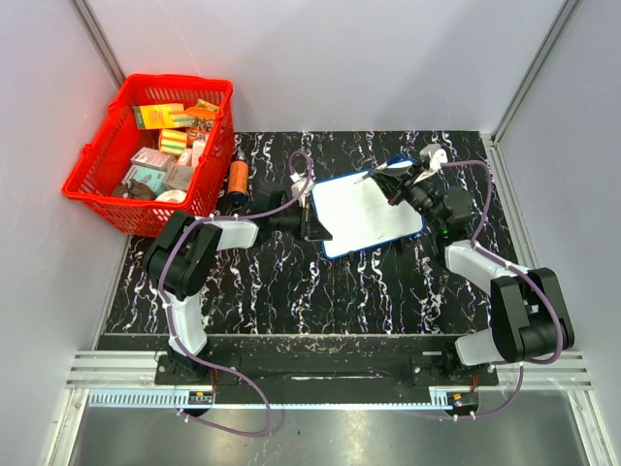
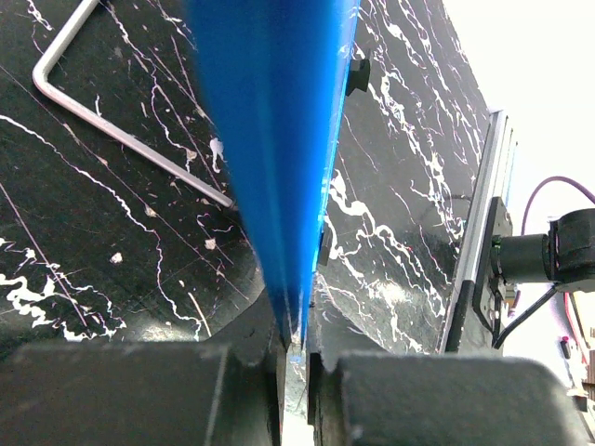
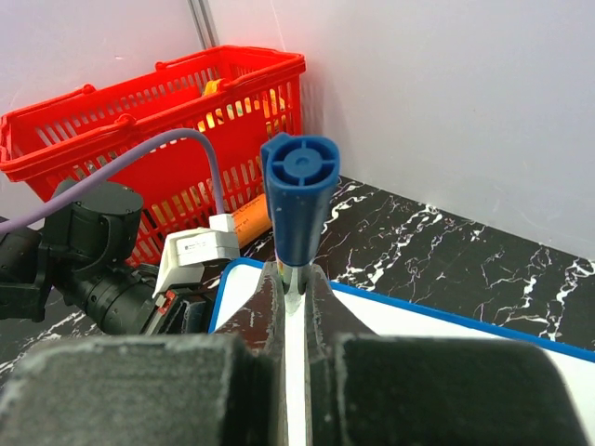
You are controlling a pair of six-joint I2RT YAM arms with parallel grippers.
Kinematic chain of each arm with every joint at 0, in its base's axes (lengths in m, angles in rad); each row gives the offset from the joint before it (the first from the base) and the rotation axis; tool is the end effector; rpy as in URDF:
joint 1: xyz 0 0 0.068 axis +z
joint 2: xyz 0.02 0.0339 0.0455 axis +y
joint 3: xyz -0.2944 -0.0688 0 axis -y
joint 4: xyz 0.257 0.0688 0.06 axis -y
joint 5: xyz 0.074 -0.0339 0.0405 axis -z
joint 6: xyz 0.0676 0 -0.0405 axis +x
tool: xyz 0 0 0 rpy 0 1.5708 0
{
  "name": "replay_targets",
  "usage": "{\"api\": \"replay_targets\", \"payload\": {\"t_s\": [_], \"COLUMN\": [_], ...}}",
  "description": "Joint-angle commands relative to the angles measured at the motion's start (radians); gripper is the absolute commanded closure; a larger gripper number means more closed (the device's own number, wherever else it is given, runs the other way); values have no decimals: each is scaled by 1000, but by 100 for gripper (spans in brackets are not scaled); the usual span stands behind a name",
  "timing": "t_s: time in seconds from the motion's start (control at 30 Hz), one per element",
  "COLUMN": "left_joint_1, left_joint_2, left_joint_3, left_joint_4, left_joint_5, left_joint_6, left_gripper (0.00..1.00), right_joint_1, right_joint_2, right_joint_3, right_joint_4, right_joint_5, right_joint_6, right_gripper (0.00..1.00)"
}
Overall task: Write a sentence on the whiteboard
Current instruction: Pick up the whiteboard from the center of the board.
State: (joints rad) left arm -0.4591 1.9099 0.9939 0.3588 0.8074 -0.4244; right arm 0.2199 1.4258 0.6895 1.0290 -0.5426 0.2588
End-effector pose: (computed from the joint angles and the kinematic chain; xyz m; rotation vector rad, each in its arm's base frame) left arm 0.3589 -0.2319 0.1600 0.5551 2.1723 -1.3602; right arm 0.3188 0.1070 0.3147 -0.4518 1.2824 0.7504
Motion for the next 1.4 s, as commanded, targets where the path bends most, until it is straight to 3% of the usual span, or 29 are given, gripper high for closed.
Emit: {"api": "replay_targets", "payload": {"t_s": [0.0, 0.3, 0.6, 0.87, 0.97, 1.07, 1.1, 1.17, 1.37], "left_joint_1": [-7, -19, -19, -19, -19, -19, -19, -19, -19], "left_joint_2": [17, 0, 38, 44, 41, 44, 46, 47, 67], "left_joint_3": [-32, -41, -34, -6, -5, 5, 8, 31, 78], "left_joint_4": [-132, -141, -101, -166, -173, -184, -190, -205, -285], "left_joint_5": [-132, -140, -109, -123, -132, -134, -132, -134, -149], "left_joint_6": [49, 44, 73, 93, 92, 87, 85, 87, 121], "left_gripper": [100, 100, 100, 100, 100, 100, 100, 100, 100], "right_joint_1": [-2, -2, -2, -2, -2, -4, -5, -4, -4], "right_joint_2": [-44, -2, 25, -2, 12, 10, 16, 27, 16], "right_joint_3": [-11, -39, -79, -131, -113, -23, 13, 96, 45], "right_joint_4": [91, 219, 273, 295, 270, 82, -60, -148, -20], "right_joint_5": [1, -10, -19, -3, -40, -158, -181, -215, -166], "right_joint_6": [-36, -43, -62, -81, -72, -46, -47, -41, -26], "right_gripper": [100, 100, 100, 100, 100, 100, 100, 100, 100]}}
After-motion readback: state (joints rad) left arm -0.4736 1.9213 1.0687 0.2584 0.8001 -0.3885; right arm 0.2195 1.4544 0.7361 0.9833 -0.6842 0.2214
